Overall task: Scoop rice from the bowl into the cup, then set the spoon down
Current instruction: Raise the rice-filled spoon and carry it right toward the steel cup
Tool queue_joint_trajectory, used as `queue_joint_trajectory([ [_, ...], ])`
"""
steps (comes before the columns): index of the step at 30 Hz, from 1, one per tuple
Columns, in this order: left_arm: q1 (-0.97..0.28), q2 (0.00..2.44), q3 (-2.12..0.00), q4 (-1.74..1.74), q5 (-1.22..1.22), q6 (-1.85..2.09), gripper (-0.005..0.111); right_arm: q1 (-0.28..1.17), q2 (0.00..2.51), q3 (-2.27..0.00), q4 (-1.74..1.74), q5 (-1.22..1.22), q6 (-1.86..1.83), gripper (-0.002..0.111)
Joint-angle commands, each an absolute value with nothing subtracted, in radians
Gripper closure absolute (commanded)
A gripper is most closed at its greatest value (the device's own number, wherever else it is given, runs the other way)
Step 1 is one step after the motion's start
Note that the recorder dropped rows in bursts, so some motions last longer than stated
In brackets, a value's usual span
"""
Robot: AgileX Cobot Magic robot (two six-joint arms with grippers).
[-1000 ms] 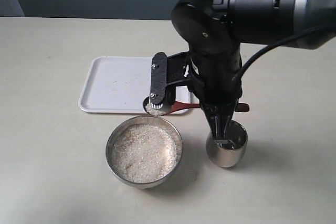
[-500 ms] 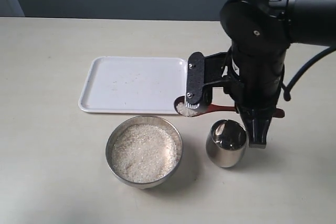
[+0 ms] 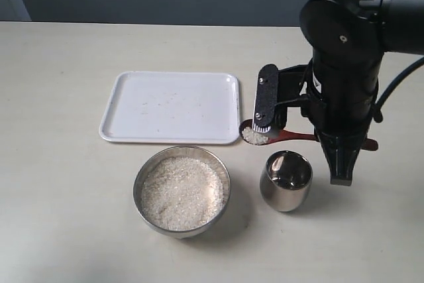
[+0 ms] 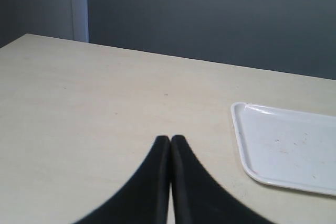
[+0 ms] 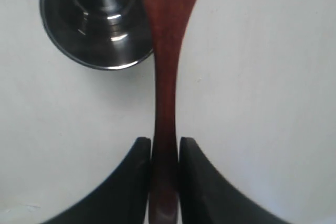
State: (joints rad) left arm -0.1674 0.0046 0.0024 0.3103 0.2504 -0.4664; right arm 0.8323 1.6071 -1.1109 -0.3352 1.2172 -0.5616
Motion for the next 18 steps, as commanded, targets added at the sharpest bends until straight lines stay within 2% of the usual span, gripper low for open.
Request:
queue_joint_trajectory([
  [1, -0.171, 0.0, 0.0, 0.308, 0.239, -0.467, 0.106, 0.827, 1.598, -1.077, -0.355, 1.221, -0.565, 0.109],
  [14, -0.171, 0.0, 0.0, 0.308, 0.239, -0.467, 0.106, 0.824, 1.579, -1.041, -0.374, 1.221, -0.565, 0.109],
  [18, -0.171, 0.0, 0.0, 0.308, 0.239, -0.467, 0.106, 0.767, 1.555, -1.041, -0.336, 1.221, -0.565, 0.109],
])
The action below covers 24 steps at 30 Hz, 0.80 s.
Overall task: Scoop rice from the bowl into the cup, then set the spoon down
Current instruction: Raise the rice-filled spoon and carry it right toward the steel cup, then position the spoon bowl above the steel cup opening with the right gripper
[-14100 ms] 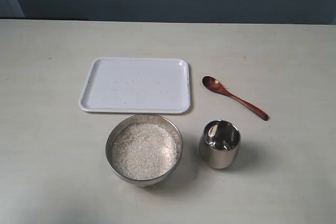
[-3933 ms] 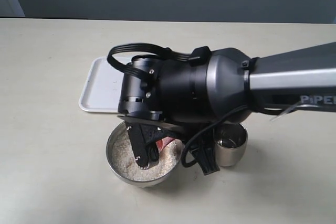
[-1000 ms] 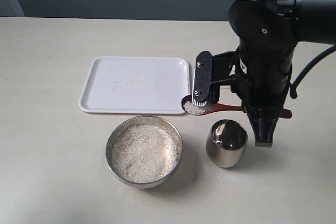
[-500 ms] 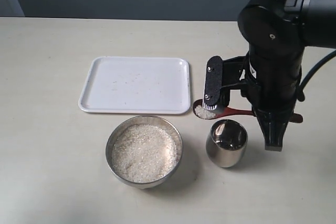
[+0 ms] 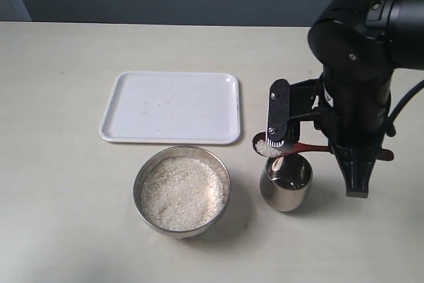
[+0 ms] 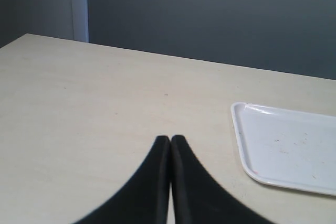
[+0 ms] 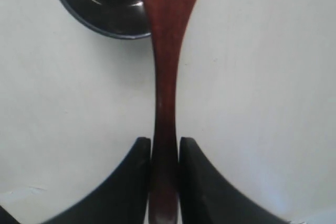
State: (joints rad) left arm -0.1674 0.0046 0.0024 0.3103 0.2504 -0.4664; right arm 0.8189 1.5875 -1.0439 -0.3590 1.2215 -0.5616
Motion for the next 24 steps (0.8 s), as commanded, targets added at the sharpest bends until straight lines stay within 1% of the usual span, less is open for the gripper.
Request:
queue_joint_trajectory([
  [1, -0.171, 0.0, 0.0, 0.308, 0.239, -0.467, 0.106, 0.755, 1.549, -1.041, -0.336, 1.221, -0.565, 0.109],
  [4, -0.171, 0.0, 0.0, 0.308, 0.239, -0.467, 0.106, 0.729, 1.526, -1.041, -0.332, 1.221, -0.567, 0.109],
  [14, -0.171, 0.0, 0.0, 0.308, 0.239, -0.469, 0.106, 0.725, 1.516, -1.041, -0.302, 1.221, -0.581, 0.109],
  [18, -0.171, 0.0, 0.0, 0.308, 0.239, -0.469, 0.106, 0.687, 1.516, -1.041, -0.291, 1.221, -0.584, 0.109],
  [24, -0.171, 0.0, 0.0, 0.308, 0.239, -0.469, 0.106, 0.686, 1.516, -1.031, -0.282, 1.221, -0.588, 0.109],
])
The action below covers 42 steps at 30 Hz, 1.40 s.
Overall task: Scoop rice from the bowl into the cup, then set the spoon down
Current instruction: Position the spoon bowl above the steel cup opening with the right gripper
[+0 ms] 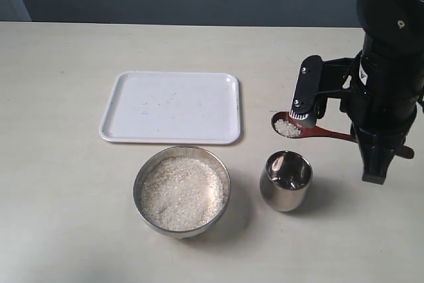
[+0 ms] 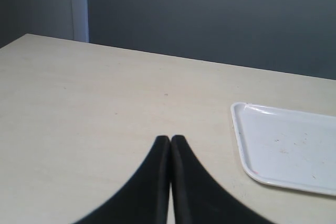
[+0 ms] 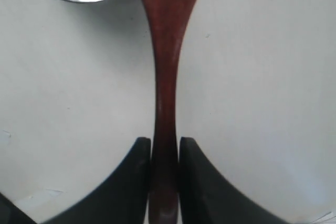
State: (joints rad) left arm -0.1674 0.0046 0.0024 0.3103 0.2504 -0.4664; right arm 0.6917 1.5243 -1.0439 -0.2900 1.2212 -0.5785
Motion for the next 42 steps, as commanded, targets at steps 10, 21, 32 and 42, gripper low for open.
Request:
queue_joint_trajectory([
  [10, -0.171, 0.0, 0.0, 0.308, 0.239, -0.469, 0.106, 0.686, 1.516, -0.933, -0.289, 1.221, -0.59, 0.109],
  [21, -0.171, 0.0, 0.0, 0.308, 0.239, -0.469, 0.106, 0.686, 1.516, -0.932, -0.327, 1.148, -0.537, 0.109],
  [32, -0.171, 0.0, 0.0, 0.308, 0.239, -0.469, 0.106, 0.688, 1.54, -0.932, -0.369, 1.14, -0.493, 0.109],
  [42, -0.171, 0.0, 0.0, 0.308, 0.239, -0.469, 0.106, 0.688, 1.54, -0.932, -0.372, 1.125, -0.46, 0.109],
])
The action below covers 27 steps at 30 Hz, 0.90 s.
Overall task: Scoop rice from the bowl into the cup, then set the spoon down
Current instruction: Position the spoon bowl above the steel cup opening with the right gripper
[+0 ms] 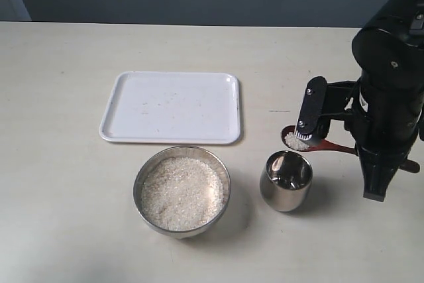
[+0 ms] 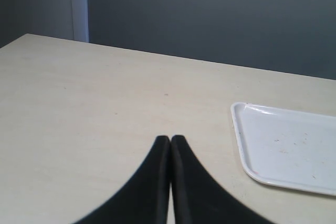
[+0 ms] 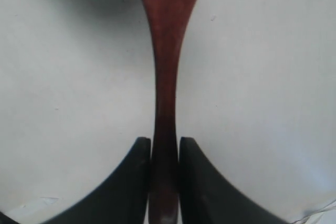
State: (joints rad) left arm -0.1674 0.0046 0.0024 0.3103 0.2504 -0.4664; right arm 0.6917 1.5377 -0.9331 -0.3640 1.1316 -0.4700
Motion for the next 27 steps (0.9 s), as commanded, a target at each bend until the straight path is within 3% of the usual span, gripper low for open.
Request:
queue_joint_trajectory([
  [1, -0.171, 0.0, 0.0, 0.308, 0.239, -0.469, 0.106, 0.688, 1.54, -0.932, -0.372, 1.125, -0.458, 0.109],
  [27, -0.171, 0.0, 0.0, 0.308, 0.239, -0.469, 0.106, 0.688, 1.54, -0.93, -0.36, 1.141, -0.451, 0.109],
])
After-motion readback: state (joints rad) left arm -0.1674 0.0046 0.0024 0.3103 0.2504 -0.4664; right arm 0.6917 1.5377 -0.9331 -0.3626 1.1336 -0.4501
